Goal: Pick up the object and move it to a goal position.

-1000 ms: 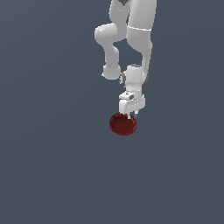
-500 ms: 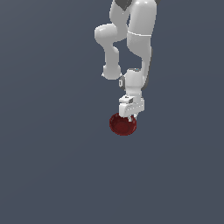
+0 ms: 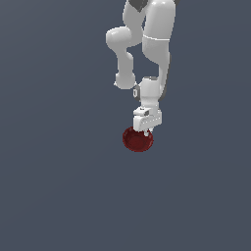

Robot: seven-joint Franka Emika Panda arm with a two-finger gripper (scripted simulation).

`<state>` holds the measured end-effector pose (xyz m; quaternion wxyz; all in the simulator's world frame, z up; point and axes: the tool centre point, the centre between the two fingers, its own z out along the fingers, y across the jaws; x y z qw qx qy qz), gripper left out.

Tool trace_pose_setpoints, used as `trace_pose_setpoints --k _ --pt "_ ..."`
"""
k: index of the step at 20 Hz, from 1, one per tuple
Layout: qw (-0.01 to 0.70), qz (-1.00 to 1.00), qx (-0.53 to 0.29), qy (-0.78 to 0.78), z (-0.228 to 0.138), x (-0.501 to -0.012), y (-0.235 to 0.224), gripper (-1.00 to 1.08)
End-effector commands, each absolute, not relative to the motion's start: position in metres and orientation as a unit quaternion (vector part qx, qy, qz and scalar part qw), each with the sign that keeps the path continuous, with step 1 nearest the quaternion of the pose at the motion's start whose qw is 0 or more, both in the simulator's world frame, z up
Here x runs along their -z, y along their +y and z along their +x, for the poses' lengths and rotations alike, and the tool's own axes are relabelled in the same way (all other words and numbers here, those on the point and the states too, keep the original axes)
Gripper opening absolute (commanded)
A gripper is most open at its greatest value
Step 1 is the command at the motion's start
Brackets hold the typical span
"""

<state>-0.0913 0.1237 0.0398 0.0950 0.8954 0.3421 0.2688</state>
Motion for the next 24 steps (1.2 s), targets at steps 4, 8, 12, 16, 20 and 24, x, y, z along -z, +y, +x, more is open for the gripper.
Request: trace_pose_setpoints --k 4,8,12,16,20,24 --pt "0.095 0.895 -0.269 0.342 -0.092 -0.041 0.12 -1.0" --pt "0.095 0.895 -0.269 0.342 -0.093 -0.046 0.109 -1.0" --pt "0.095 0.895 -0.269 0.343 -0.096 -0.054 0.092 -1.0" --pt "0.095 0.895 -0.268 0.343 -0.1 -0.066 0.068 -1.0" --pt "0.096 0.895 -0.268 0.343 -0.103 -0.079 0.039 -1.0" --pt "0.096 0.895 -0.268 0.343 -0.106 -0.089 0.018 -1.0"
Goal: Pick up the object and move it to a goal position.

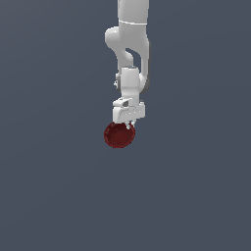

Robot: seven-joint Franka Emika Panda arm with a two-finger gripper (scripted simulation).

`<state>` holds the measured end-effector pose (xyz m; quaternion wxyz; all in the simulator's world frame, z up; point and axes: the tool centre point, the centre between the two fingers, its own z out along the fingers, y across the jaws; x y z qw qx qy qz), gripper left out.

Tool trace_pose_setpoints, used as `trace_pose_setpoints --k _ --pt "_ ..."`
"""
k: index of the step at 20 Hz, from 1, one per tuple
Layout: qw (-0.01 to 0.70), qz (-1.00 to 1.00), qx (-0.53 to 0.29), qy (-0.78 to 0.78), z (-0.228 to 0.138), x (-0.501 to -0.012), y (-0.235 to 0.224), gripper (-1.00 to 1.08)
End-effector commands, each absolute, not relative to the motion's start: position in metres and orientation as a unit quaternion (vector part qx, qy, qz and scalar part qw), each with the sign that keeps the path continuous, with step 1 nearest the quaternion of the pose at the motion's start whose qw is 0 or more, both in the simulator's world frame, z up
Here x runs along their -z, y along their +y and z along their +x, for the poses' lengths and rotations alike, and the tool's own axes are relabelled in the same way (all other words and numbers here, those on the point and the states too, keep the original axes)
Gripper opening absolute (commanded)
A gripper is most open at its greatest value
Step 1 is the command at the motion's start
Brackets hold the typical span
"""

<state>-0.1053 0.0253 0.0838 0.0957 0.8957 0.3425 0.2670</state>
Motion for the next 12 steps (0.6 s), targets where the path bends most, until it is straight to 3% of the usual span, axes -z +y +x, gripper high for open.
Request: trace_pose_setpoints --k 1,12 --pt "0.096 0.895 -0.268 0.343 -0.106 -0.091 0.013 -1.0" --pt "0.096 0.895 -0.268 0.343 -0.108 -0.1 -0.008 -1.0"
